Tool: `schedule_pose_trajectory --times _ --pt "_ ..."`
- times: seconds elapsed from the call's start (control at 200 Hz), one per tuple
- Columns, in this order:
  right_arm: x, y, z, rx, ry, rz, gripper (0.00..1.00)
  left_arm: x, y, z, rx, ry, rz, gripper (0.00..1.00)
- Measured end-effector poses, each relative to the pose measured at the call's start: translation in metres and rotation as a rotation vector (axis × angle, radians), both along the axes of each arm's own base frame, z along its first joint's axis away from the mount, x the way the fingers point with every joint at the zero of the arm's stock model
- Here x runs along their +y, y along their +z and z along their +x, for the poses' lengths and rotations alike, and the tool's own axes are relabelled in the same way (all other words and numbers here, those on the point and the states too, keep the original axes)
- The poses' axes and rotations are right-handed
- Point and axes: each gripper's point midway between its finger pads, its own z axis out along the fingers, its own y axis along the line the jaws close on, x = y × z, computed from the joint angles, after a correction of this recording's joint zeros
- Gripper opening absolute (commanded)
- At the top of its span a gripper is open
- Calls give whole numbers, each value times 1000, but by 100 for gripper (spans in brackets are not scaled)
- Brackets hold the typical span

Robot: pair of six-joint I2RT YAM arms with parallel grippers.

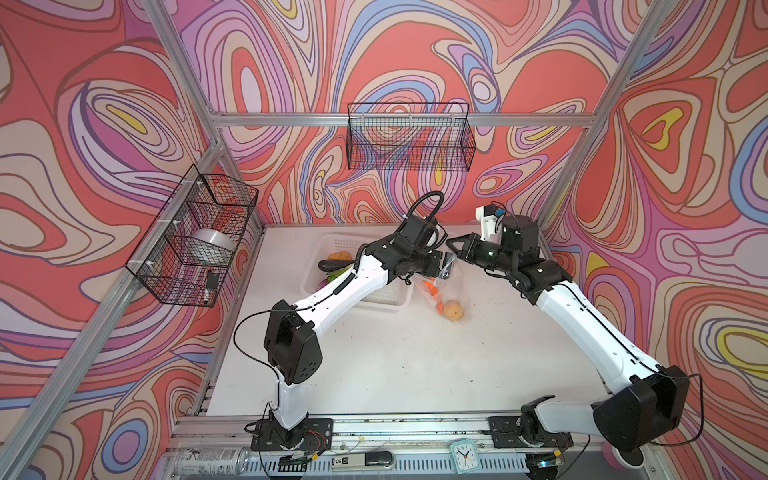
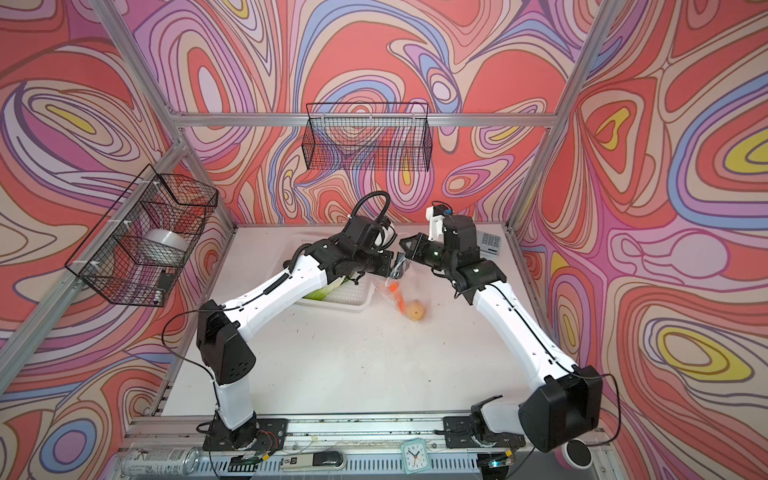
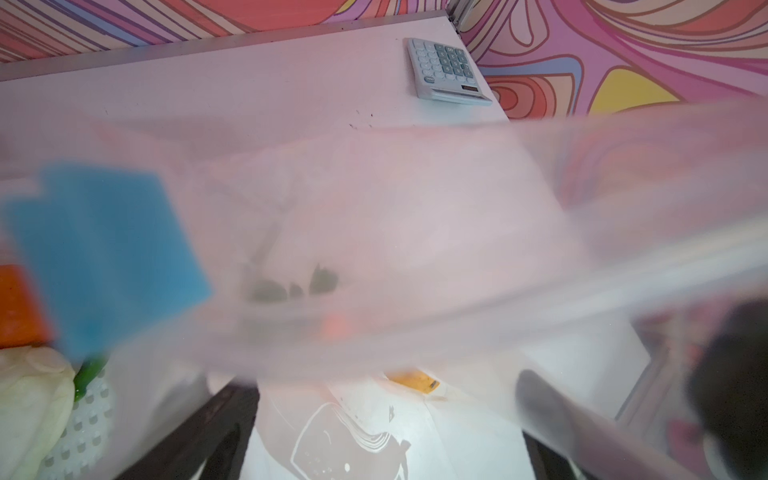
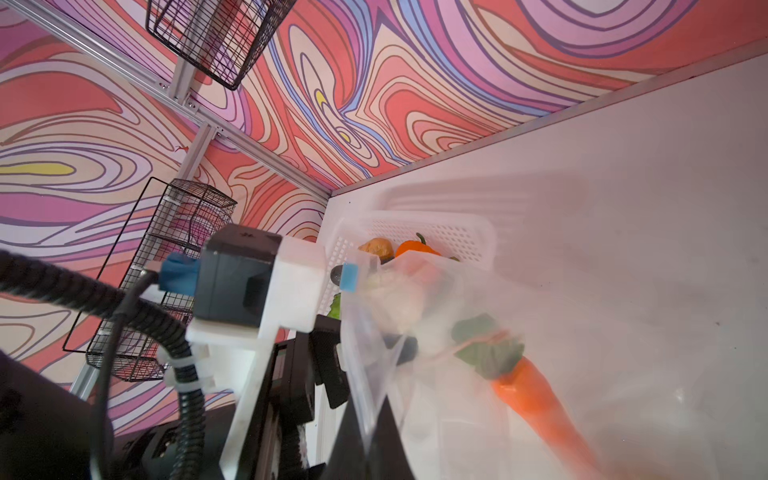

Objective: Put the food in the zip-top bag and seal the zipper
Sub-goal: 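Open the left gripper to drop the carrot and withdraw from the bag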

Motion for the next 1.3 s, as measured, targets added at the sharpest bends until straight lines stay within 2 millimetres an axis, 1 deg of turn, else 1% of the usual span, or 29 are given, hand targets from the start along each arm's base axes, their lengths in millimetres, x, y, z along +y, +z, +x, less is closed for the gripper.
schedule_pose_trajectory --times 0.165,0.31,0.476,0.546,0.636,0.731,0.946,0.996,1.087,1.127,1.197,1.302 --pt "0 0 0 0 1 -2 0 1 -2 1 -4 6 6 100" --pt "-1 -3 0 -5 4 -13 0 3 -4 5 -17 28 27 95" --pt "-8 -16 0 11 -4 -40 0 1 -13 17 -33 67 73 87" --pt "-11 -23 -4 23 -7 -49 0 0 -20 25 -37 88 97 86" --pt "-15 -27 -7 27 -14 -57 0 0 -29 32 -34 107 133 88" --pt "-15 -26 -11 23 -7 -59 0 0 -35 39 -33 126 156 90" --pt "-18 -29 -12 30 -18 -81 0 2 -31 42 -46 143 158 99" --pt "-18 -29 -12 27 -19 -84 0 3 -30 42 -46 145 157 100" --pt "-16 -26 -11 16 -17 -81 0 10 -22 40 -45 145 143 100" --pt "-16 -25 -11 13 -19 -82 0 12 -15 39 -44 138 124 100" --pt "-18 -28 -9 21 -33 -88 0 16 9 34 -61 125 72 100" --pt "-21 -30 -7 24 -48 -95 0 21 53 22 -104 99 -33 100"
